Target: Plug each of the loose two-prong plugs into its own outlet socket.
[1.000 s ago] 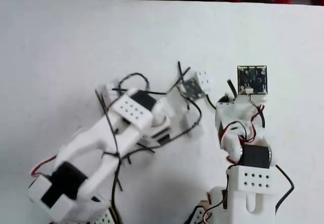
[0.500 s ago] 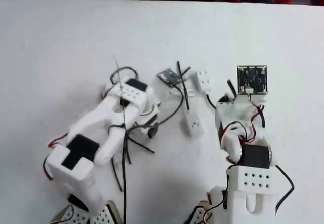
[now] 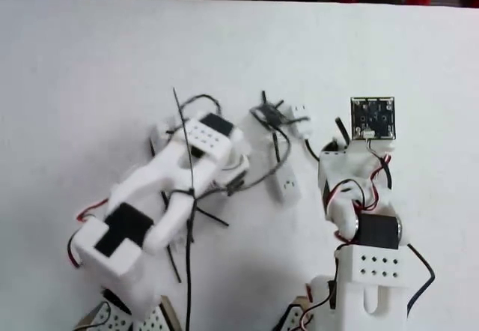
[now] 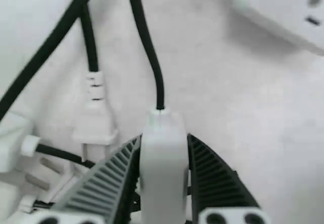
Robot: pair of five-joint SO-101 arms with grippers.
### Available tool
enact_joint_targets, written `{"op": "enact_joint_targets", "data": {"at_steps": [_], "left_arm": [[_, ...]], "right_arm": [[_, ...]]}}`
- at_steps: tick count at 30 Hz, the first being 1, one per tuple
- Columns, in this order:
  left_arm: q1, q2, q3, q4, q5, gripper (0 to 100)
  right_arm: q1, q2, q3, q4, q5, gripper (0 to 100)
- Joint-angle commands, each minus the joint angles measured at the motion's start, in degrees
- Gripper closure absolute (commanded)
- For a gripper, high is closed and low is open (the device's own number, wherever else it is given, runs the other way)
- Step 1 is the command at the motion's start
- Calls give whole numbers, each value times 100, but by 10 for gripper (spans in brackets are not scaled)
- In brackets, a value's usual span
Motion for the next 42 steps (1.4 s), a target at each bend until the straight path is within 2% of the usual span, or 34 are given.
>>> {"op": "enact_joint_targets", "data": {"at_steps": [1,5,12,16,24,33,37,42], "left_arm": [[593,-752,255,-299,53,910],[523,-567,431,-765,53,846],[66,-277,404,-1108,9,823],[-242,-286,185,-905,0,732],[-804,-295,-211,-765,-62,731],[-813,-295,-1424,554,-229,732],[-602,-286,-1723,1196,-1160,733],[-453,-215,-1600,1187,-1301,733]], "right_arm": [[4,-31,-273,-92,-35,981],[4,-22,-273,-84,-35,981],[4,13,-273,-101,-35,981],[4,13,-273,-101,-35,981],[4,13,-273,-101,-35,981],[-4,13,-273,-92,-35,981],[-4,13,-273,-92,-35,981],[-4,13,-273,-92,-35,981]]}}
